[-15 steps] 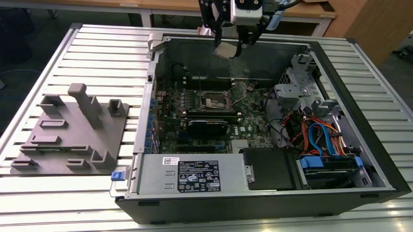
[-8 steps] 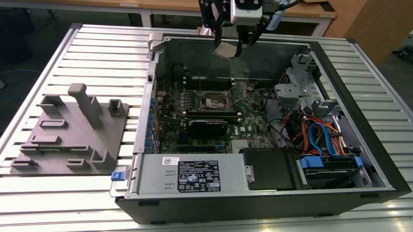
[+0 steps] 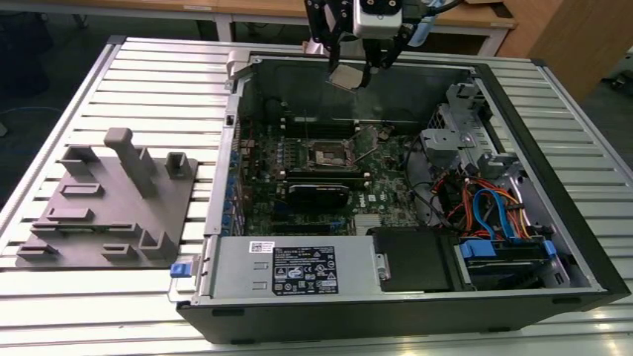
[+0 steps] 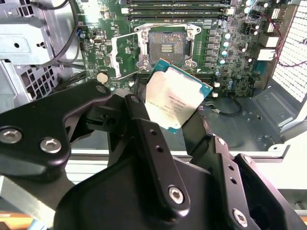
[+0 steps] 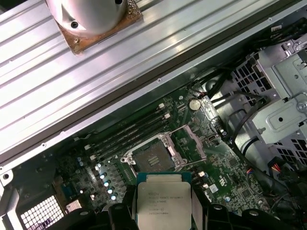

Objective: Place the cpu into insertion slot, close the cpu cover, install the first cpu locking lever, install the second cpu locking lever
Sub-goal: 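Place the cpu into insertion slot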

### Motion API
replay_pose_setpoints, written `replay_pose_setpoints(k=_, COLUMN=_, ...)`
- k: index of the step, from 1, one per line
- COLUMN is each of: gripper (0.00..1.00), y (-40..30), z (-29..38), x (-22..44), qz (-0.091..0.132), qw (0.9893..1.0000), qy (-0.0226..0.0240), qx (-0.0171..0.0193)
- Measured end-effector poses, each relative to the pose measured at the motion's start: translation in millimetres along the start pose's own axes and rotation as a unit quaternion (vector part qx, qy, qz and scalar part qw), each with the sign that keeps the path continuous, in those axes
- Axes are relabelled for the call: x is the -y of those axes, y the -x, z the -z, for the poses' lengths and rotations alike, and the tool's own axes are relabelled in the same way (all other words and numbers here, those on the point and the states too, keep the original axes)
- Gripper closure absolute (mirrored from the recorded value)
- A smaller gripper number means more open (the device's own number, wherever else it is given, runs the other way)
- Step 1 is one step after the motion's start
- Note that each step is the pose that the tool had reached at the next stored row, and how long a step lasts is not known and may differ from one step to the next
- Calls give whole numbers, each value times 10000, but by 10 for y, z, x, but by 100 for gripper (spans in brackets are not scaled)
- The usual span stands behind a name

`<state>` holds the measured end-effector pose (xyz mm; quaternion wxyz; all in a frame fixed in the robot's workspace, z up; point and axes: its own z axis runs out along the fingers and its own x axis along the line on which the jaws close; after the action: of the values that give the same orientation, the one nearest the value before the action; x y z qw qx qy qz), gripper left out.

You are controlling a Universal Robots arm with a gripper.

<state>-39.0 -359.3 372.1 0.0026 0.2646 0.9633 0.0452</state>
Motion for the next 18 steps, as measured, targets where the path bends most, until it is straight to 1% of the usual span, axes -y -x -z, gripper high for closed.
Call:
replay_pose_setpoints(k=2, gripper=46, y=0, z=0, x=0, qz=-49, qw=10000, qy=1, qx=5)
replay_pose_setpoints(k=5, gripper=46, y=0, z=0, x=0, qz=-182, qw=9998, qy=3, qx=16)
replay_pose_setpoints(k=8, gripper=46, y=0, z=-1, x=0, qz=-351, qw=9994, qy=6, qx=31)
replay_pose_setpoints(k=9, gripper=46, y=0, z=-1, x=0, qz=-377, qw=9993, qy=7, qx=33)
replay_pose_setpoints(k=18, gripper=46, y=0, z=-1, x=0, qz=-387, qw=9992, qy=7, qx=35)
